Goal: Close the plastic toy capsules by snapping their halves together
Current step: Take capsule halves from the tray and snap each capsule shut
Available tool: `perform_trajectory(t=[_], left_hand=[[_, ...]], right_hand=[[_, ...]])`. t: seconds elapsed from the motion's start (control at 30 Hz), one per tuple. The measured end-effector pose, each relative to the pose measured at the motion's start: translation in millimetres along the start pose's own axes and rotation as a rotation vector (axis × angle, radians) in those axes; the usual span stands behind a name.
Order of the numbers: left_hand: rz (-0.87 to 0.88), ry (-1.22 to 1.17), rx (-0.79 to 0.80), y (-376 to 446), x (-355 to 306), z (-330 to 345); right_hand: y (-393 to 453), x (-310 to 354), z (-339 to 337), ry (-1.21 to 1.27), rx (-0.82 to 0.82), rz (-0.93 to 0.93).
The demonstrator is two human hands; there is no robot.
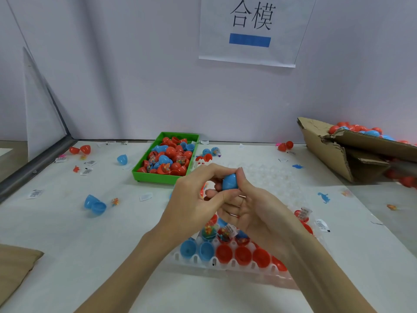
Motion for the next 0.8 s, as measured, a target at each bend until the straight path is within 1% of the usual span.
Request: perform_trajectory(t=[0.07,0.17,0.27,0.37,0.4,0.43,0.47,0.53,0.57,0.67,0.73,0.8], left_hand=[[-0.042,-0.022,-0.013,-1,2,2],[-0.103,-0.101,-0.021,-2,6,3],[-0.112,-0.103,0.003,-2,8,3],[-0.128,-0.03,-0.043,-1,10,-1],[-0.133,-0.027,-0.078,0,10,-3],[-0.136,-0.033,-0.124,1,10,-6],[-0.138,-0.045,-0.175,2,10,-10],[-0.145,-0.069,-0.25,3,11,-18],[-0.146,-0.069,-0.271,3,12,-21],[-0.149,-0.023,-0.315,2,16,-27],[-0.163,0.014,-0.32,3,18,-30],[-0.145,0.126,-0.303,3,21,-33]], right_hand=[[3,-1,0,-0.004,-0.009,0.01],[5,0,-2,0.008,0.028,0.033],[4,2,-7,-0.054,0.016,-0.005],[2,7,-13,-0.224,-0.082,-0.076],[2,10,-17,-0.23,-0.126,-0.085],[3,12,-24,-0.172,-0.165,-0.072],[7,18,-32,-0.062,-0.183,-0.05],[15,43,-48,0.219,-0.151,-0.048],[18,63,-58,0.349,-0.154,-0.079],[31,127,-101,0.661,-0.285,-0.25],[39,155,-132,0.721,-0.411,-0.365],[46,162,-152,0.611,-0.532,-0.367]])
Point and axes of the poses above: each hand's wrist, its own y-axis towards the middle knuckle, its own z-axis out of the palm, x = y × z, the point moved 5 cm from there along y, towards the middle knuckle, and after that the axes turned 12 degrees about -y, right-handed, at the moved point
